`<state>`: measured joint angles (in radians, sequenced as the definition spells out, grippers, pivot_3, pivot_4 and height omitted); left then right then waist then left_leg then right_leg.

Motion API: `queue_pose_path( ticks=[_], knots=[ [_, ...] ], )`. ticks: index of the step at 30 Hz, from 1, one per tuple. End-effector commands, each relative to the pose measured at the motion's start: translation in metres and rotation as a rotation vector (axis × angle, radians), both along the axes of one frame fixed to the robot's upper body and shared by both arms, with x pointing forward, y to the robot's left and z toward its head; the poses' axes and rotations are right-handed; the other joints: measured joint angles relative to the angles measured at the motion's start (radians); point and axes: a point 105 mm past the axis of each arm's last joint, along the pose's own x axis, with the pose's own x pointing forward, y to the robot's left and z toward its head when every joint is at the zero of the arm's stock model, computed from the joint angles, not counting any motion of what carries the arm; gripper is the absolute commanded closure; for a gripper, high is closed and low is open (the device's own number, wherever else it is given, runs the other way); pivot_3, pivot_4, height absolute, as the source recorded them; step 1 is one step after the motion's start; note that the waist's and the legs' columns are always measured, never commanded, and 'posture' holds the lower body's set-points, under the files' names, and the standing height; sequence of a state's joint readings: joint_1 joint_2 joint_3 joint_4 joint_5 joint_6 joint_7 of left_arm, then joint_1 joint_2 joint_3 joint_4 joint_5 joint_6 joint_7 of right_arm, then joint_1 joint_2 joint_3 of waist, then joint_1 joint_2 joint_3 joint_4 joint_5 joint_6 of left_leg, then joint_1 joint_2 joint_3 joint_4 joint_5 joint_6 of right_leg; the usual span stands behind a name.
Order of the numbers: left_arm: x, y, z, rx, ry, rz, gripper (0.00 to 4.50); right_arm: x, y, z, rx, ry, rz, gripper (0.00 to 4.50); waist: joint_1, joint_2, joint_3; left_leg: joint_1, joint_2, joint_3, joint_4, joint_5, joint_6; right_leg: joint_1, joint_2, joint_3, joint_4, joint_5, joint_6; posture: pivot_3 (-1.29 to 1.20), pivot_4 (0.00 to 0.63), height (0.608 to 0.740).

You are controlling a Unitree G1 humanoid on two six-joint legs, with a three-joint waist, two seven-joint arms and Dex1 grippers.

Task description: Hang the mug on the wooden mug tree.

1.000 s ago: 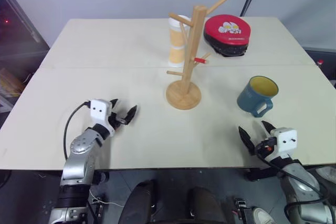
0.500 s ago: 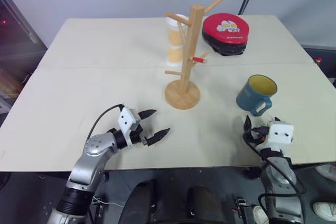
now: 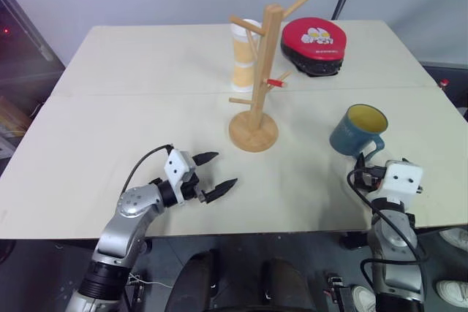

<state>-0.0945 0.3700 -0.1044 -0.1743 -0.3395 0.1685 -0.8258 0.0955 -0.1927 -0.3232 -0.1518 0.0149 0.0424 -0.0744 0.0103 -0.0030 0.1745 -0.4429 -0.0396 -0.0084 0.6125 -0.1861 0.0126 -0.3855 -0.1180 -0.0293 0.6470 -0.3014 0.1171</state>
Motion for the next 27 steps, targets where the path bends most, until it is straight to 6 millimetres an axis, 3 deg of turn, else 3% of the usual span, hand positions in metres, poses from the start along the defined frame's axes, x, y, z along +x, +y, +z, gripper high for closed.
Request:
queue_pose_path(
  ticks=[1,13,17,23,27],
  knots=[
    [-0.004,-0.006,0.019,-0.024,-0.072,-0.034,0.00,-0.001,-0.007,0.011,-0.021,-0.027,-0.044,0.01,0.000,0.000,0.000,0.000,0.000,0.000,0.000,0.000,0.000,0.000,0.000,0.000,0.000,0.000,0.000,0.00,0.150,0.740],
    [-0.006,-0.012,0.032,-0.038,-0.100,-0.067,0.00,0.012,-0.009,0.013,0.014,-0.033,-0.057,0.01,-0.001,0.000,0.000,0.000,0.000,0.001,0.001,0.000,0.000,0.000,0.002,0.000,0.002,0.000,0.001,0.00,0.150,0.740],
    [-0.005,-0.012,0.033,-0.036,-0.105,-0.068,0.00,0.018,-0.008,0.012,0.044,-0.033,-0.034,1.24,-0.001,0.000,0.000,0.000,0.000,0.001,0.001,0.000,0.000,0.000,0.003,0.000,0.002,0.000,0.001,0.00,0.150,0.740],
    [-0.004,-0.011,0.033,-0.034,-0.110,-0.060,0.00,0.022,0.002,0.010,0.090,-0.043,0.033,4.43,-0.001,0.000,0.000,0.000,0.000,0.001,0.001,0.000,0.000,0.000,0.003,0.000,0.002,0.001,0.001,0.00,0.150,0.740],
    [-0.004,-0.009,0.032,-0.032,-0.111,-0.055,0.00,0.023,0.008,0.013,0.095,-0.055,0.074,4.43,-0.003,0.000,0.000,0.001,0.000,0.001,0.001,0.000,0.000,0.000,0.004,0.000,0.002,0.001,0.002,0.00,0.150,0.740]
  ],
)
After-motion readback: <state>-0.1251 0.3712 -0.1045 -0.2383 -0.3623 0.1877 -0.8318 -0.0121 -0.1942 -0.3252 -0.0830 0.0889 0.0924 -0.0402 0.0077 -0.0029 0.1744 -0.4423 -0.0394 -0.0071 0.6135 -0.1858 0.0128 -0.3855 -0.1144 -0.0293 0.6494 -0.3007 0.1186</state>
